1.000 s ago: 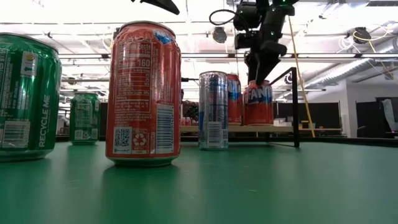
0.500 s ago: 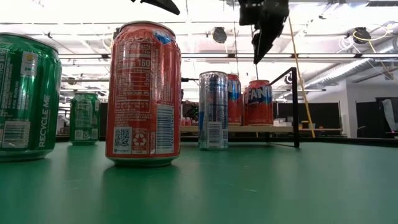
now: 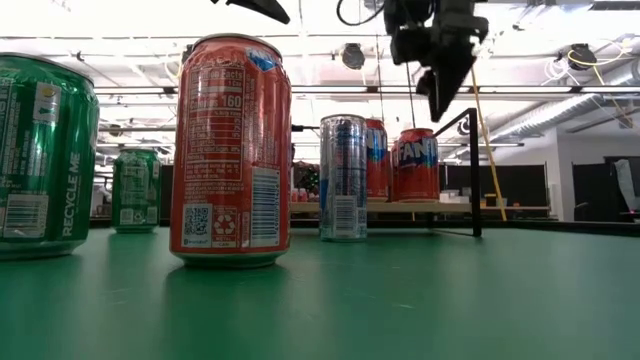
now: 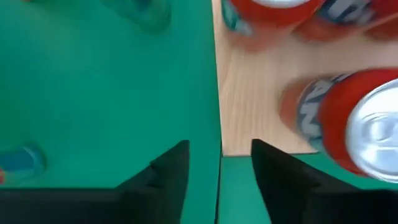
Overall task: Place canned beverage on shelf
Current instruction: Put the red soda can on the shelf aligned with the other red soda can on the shelf
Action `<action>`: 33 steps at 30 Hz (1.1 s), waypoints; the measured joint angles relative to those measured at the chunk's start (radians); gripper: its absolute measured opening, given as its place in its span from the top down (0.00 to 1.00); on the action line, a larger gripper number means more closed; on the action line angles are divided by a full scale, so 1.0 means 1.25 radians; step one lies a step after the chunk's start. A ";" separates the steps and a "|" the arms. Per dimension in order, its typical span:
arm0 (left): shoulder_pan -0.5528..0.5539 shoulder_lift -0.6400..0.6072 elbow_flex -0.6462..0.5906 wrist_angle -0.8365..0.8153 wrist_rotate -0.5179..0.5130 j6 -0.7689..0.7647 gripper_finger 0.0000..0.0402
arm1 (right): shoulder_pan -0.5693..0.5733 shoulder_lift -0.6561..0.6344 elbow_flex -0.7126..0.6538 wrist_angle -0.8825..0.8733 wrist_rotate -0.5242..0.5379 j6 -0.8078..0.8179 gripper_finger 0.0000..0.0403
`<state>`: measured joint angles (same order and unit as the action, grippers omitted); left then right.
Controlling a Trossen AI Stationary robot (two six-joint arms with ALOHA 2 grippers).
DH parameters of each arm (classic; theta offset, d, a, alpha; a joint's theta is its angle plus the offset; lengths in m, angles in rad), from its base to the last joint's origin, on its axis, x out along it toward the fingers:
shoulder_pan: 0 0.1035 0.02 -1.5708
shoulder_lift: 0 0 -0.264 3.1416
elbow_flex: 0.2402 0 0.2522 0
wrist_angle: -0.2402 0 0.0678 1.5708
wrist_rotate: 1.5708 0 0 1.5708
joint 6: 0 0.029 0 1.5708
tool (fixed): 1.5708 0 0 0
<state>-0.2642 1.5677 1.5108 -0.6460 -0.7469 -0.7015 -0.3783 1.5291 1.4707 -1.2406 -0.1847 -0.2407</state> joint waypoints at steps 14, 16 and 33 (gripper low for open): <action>0.000 0.000 0.000 0.000 0.032 0.000 0.00 | -0.004 0.001 -0.070 0.111 0.092 -0.053 0.84; 0.000 0.000 0.000 -0.001 0.032 0.000 0.00 | -0.006 0.001 -0.070 0.120 0.107 -0.054 0.85; 0.000 0.000 0.000 -0.043 0.070 0.000 0.00 | -0.046 0.001 -0.070 0.151 0.129 -0.068 0.85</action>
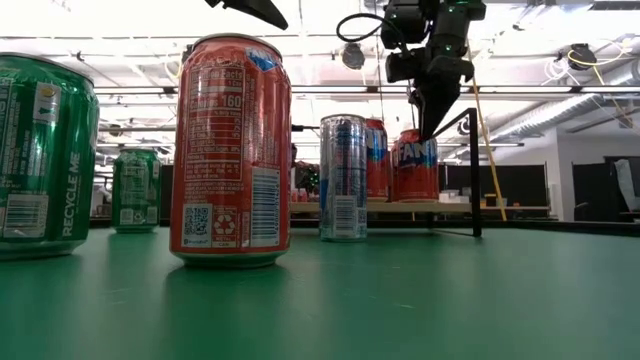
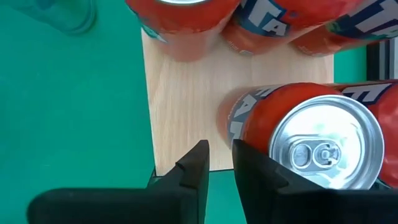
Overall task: Place canned beverage on shelf
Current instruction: Put the red soda can on the shelf aligned with the other red soda can on the shelf
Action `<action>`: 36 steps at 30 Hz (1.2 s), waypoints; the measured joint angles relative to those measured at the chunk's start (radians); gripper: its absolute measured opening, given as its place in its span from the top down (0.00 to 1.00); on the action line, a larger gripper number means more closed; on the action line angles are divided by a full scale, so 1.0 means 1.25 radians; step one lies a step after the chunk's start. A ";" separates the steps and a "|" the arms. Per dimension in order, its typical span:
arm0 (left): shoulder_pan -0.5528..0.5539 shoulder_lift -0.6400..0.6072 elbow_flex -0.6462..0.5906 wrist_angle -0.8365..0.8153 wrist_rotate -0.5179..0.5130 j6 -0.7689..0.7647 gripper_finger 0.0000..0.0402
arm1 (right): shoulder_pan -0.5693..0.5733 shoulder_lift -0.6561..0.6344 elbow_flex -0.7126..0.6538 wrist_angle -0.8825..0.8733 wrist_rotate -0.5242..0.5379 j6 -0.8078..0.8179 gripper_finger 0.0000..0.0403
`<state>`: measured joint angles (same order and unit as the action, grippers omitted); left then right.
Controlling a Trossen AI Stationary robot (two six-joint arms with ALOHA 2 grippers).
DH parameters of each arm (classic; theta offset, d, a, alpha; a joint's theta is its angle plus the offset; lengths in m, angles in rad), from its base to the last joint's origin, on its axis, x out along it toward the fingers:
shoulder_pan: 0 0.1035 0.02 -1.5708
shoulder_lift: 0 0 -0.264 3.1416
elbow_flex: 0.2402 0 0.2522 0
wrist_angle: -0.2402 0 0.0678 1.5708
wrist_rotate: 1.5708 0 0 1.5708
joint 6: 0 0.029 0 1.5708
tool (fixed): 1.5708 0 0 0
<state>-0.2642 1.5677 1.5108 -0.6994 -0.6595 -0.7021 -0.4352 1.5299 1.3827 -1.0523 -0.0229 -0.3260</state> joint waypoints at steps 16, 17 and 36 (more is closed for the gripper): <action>-0.016 0.000 0.000 -0.008 0.085 -0.029 0.00 | 0.022 -0.004 0.017 -0.067 -0.049 0.120 0.85; -0.019 0.000 0.000 -0.017 0.103 -0.041 0.00 | 0.029 -0.005 0.025 -0.080 -0.067 0.140 0.85; -0.208 0.038 -0.002 -0.084 0.330 0.014 0.00 | 0.352 -0.079 0.149 -0.042 -0.068 0.651 0.85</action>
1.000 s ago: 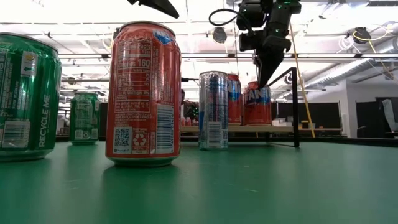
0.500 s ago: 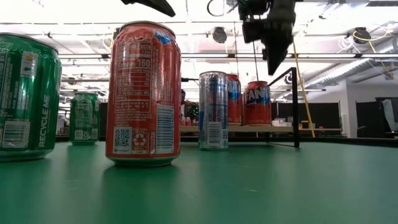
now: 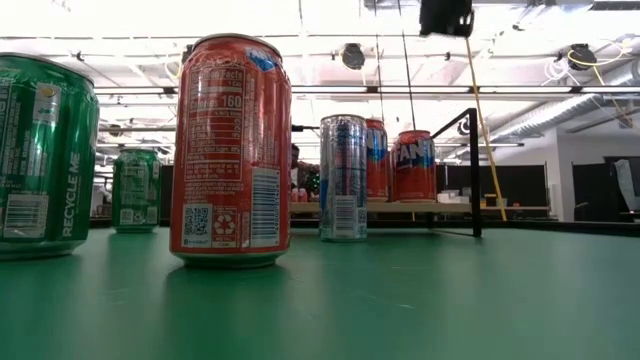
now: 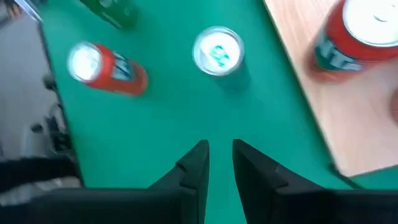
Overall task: Place canned beverage on shelf
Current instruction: Put the red soda can on the shelf aligned with the other red soda can on the shelf
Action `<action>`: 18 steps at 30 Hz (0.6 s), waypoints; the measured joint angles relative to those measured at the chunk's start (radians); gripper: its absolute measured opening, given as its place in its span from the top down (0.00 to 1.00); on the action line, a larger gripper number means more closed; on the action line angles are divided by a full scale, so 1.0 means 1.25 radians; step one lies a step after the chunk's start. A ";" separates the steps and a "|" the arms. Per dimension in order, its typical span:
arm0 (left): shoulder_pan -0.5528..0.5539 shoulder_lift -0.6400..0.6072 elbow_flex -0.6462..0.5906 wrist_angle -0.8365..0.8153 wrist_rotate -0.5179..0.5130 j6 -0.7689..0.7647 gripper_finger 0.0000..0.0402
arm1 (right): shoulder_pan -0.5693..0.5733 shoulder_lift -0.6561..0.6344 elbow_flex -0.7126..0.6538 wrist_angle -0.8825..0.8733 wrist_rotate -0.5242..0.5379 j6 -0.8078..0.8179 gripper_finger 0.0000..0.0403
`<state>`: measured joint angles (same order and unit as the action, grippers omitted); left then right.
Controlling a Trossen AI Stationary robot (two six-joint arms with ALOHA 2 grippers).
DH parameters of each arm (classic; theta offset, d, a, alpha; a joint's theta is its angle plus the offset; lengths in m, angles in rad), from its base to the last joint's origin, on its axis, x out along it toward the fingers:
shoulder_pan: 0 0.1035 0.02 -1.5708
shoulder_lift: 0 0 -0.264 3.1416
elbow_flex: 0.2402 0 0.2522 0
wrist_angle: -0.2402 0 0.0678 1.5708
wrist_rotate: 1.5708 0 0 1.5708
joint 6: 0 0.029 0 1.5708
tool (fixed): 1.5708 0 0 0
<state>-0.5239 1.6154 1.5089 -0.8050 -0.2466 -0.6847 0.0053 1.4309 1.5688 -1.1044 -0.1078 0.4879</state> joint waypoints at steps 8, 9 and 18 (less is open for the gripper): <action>-0.035 0.074 0.000 0.009 0.007 0.160 0.00 | 0.183 -0.004 0.000 0.064 0.086 0.178 0.85; -0.035 0.084 0.000 0.009 0.002 0.162 0.00 | 0.206 -0.004 0.000 0.069 0.106 0.201 0.85; -0.022 0.166 0.000 0.055 -0.009 0.195 0.00 | 0.351 -0.003 0.000 0.076 0.214 0.346 0.85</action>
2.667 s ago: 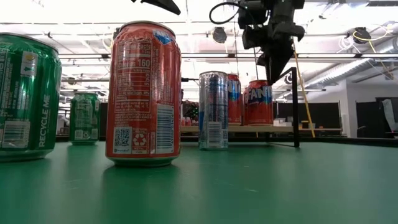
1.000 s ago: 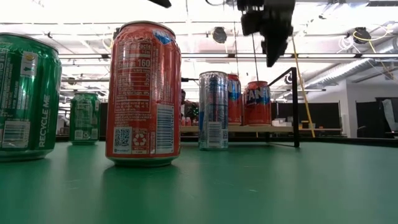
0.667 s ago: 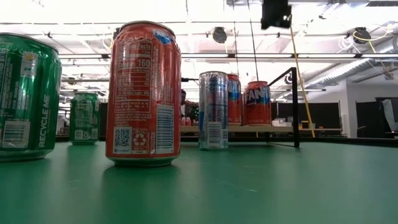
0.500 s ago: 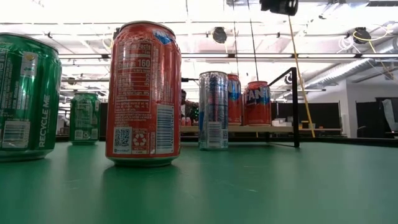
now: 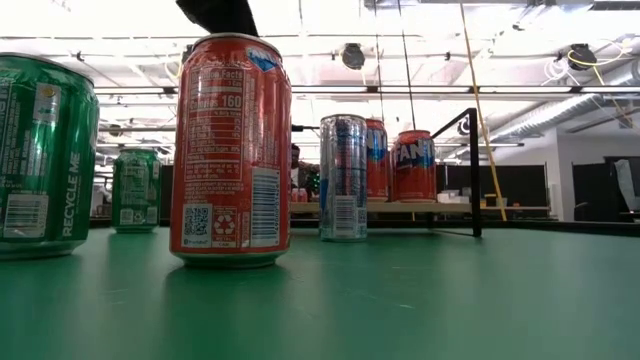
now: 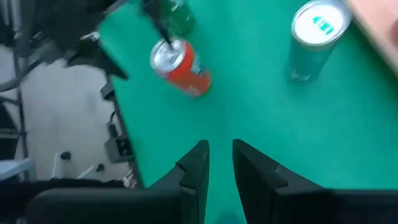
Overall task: Place canned beverage on shelf
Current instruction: Put the red soda can on the shelf aligned with the other red soda can on the shelf
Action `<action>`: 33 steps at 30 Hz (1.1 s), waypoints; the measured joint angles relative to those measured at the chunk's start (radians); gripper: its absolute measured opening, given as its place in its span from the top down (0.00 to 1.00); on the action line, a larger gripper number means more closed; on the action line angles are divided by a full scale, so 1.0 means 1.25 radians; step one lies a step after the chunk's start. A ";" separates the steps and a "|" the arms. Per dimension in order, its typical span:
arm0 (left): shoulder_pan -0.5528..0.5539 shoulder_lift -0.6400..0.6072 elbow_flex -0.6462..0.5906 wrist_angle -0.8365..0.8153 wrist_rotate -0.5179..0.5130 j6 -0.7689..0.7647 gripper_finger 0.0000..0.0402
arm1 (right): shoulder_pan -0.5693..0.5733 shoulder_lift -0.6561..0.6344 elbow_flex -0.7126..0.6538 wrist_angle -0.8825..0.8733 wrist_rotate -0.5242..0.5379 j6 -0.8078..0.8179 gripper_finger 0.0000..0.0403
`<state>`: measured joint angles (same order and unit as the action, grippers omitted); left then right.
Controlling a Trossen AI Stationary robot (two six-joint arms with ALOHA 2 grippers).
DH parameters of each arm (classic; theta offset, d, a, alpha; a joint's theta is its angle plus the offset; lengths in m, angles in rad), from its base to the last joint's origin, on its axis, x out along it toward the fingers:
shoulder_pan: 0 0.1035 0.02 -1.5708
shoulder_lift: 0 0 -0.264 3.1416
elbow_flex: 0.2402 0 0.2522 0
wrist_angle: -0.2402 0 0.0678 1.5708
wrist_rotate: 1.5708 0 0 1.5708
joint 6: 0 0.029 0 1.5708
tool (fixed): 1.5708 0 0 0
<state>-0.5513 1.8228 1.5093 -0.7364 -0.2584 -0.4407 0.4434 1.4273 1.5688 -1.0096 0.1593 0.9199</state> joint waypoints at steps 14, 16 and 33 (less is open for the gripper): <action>0.010 0.012 -0.031 -0.008 -0.066 -0.080 0.09 | 0.035 0.000 0.000 -0.003 -0.001 0.019 0.85; 0.018 0.014 -0.051 -0.010 -0.058 -0.102 0.09 | 0.035 0.000 0.000 -0.003 -0.001 0.007 0.85; 0.073 0.013 -0.100 0.112 0.020 -0.083 0.24 | 0.035 0.000 0.000 0.005 0.021 -0.035 0.85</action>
<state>-0.4599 1.8389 1.3838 -0.5963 -0.2340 -0.5442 0.4866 1.4273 1.5688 -1.0032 0.1860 0.8760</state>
